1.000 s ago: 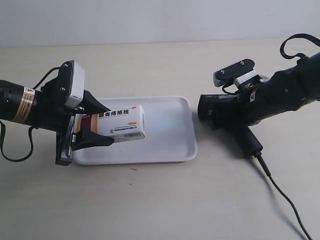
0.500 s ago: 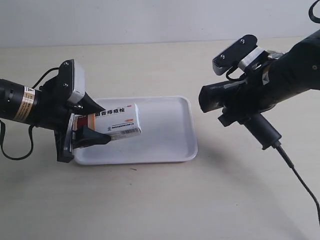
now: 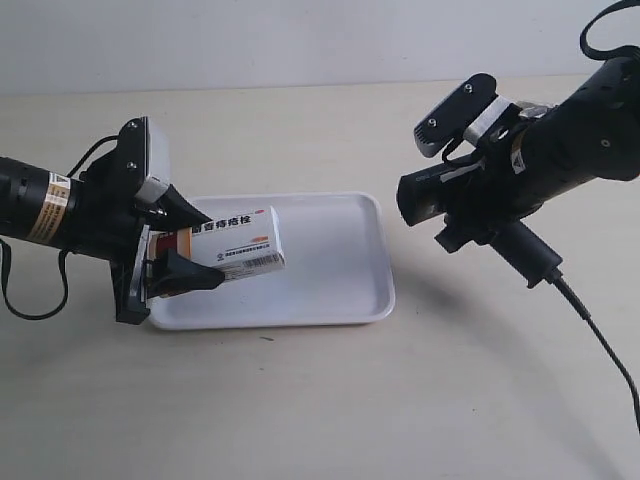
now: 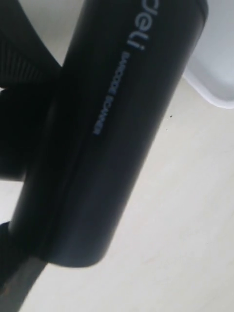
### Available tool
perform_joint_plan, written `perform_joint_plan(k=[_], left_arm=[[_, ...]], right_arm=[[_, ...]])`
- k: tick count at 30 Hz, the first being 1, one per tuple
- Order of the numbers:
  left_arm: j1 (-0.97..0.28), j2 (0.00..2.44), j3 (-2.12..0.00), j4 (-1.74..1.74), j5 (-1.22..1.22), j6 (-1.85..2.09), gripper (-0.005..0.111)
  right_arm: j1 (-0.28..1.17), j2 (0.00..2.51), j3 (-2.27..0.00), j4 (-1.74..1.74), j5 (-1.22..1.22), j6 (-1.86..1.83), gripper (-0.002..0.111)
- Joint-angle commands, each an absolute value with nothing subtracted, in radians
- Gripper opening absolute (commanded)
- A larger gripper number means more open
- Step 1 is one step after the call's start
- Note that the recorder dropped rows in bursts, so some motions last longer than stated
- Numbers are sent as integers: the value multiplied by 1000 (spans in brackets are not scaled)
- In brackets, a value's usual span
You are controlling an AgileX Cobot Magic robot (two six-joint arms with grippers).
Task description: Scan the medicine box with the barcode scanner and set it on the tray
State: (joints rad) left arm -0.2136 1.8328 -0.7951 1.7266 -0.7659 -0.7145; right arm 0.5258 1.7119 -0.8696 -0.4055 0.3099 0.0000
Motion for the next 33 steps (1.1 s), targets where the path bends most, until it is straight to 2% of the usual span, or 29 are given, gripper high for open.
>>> perform_joint_plan(k=[1, 8, 20, 25, 33], left_arm=[[-209, 1839, -803, 1723, -781, -716, 0], [-209, 1839, -804, 1714, -784, -718, 0], [-214, 1899, -815, 1493, -762, -713, 0], [-261, 1945, -841, 1496, -724, -736, 0], [-358, 1964, -876, 1419, -434, -785, 0]], right_arm=[[535, 1708, -906, -434, 353, 28, 0], [535, 1688, -905, -427, 389, 52, 0], [485, 1824, -905, -519, 196, 320, 0], [470, 1884, -905, -519, 128, 370, 0], [470, 1933, -905, -490, 57, 370, 0]])
